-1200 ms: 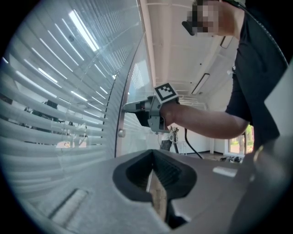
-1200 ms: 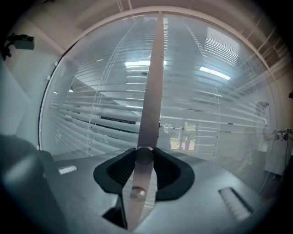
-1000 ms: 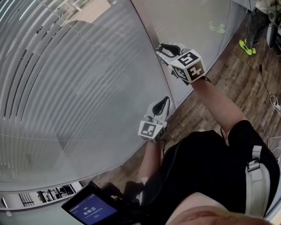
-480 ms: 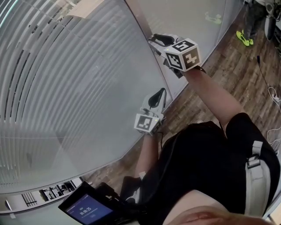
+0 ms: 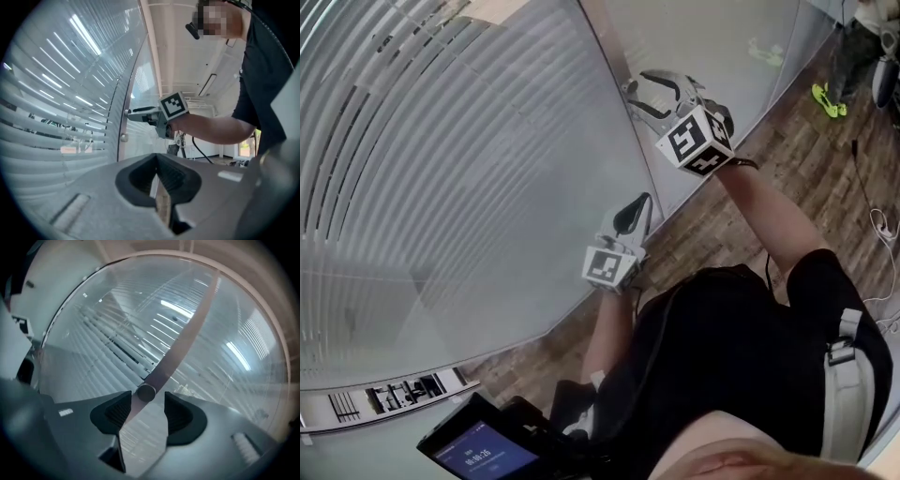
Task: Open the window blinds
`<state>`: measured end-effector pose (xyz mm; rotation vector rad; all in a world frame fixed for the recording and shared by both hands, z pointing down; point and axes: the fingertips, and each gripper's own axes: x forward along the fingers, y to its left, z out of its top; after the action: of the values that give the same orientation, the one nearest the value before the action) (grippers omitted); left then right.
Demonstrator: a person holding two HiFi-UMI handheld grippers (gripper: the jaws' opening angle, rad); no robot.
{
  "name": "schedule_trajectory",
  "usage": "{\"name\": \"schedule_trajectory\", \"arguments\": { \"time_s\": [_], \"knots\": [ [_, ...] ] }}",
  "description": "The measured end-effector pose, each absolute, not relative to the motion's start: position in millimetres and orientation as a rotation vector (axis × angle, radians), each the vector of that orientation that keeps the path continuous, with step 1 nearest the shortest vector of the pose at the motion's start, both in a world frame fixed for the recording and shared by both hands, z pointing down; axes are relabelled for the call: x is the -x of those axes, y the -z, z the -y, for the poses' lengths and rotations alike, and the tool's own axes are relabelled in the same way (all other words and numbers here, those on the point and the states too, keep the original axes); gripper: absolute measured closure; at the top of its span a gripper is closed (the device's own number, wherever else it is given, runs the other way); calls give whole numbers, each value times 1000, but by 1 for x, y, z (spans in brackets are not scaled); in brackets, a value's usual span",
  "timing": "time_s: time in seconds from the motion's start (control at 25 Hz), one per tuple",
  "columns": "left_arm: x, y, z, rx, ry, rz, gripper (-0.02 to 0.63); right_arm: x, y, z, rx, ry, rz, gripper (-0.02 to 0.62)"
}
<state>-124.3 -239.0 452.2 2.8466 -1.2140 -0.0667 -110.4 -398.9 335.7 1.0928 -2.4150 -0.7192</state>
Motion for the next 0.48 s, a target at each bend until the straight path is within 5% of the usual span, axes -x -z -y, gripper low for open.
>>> {"name": "schedule_trajectory", "arguments": {
  "time_s": [0.2, 0.48],
  "knots": [
    [121, -450, 243, -2842, 69, 1249, 603, 123, -338, 398, -937, 1176, 2033, 370],
    [114, -448, 244, -2841, 104, 1266, 603, 130, -343, 397, -840, 1302, 1911, 385]
  ]
}}
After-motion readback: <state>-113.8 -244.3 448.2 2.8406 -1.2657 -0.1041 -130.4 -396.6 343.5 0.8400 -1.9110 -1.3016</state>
